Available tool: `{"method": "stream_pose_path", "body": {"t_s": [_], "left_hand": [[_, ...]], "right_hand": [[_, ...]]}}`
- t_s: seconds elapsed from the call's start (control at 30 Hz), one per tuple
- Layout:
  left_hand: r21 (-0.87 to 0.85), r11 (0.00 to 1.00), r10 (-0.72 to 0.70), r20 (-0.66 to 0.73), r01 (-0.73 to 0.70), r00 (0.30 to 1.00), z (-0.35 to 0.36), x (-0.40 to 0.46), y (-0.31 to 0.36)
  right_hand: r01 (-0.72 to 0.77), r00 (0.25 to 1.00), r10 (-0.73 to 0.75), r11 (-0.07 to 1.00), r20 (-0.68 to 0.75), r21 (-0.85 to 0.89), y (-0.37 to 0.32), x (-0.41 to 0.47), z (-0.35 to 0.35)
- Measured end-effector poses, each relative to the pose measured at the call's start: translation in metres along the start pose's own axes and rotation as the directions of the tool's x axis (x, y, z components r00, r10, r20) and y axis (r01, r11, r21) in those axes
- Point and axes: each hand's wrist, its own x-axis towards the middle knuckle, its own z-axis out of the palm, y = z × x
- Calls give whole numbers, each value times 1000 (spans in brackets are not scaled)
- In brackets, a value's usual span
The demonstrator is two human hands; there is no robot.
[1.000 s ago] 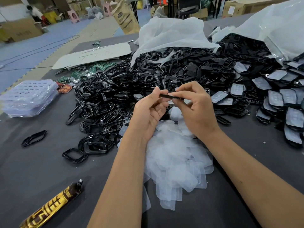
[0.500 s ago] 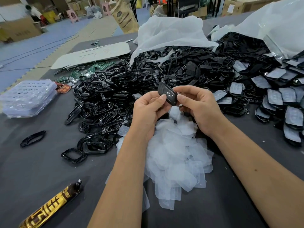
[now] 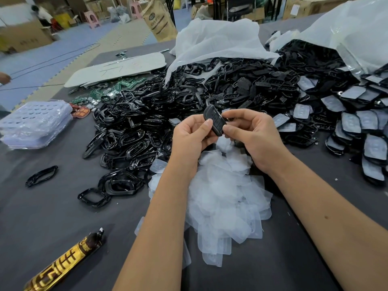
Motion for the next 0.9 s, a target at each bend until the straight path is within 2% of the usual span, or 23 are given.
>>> {"method": "stream_pose_path", "body": {"t_s": [0.13,0.2,0.33,0.43,0.5,0.57,0.6,0.7,0.77,0.9], "left_hand": [[25,999,48,17,-49,999,1,-1,0],[34,998,61,13,-61,998,3,-1,-1],[-7,999,-46,-55,46,997,4,0,3],[-41,991,-128,-66,125,990,4,1,5],[15,995,-98,-74,99,992,2,0,2],[62,997,-33,-79,38,996,1,-1,0],[75,997,-13,-89,20,996,0,-1,-1],[96,995,13,-102,-3,995,0,-1,-1],[109,994,14,-91,-4,996,1,-1,-1],[105,994,28,-70,-20,997,2,-2,-1]], "right_hand": [[58,998,-57,996,25,-72,-2,-2,3],[122,992,-127,974,-17,-193,-2,-3,4],[265,922,-364,840,-129,-474,2,-5,7],[312,880,-462,737,-110,-600,4,-6,10],[336,870,-487,702,-80,-627,4,-7,11],[345,883,-465,735,-64,-584,3,-7,11],[320,904,-420,788,-78,-527,1,-7,10],[132,974,-177,951,-144,-278,-2,-4,8],[65,987,-94,974,-127,-215,-1,-2,6],[103,987,-132,954,-86,-280,2,-2,6]]}}
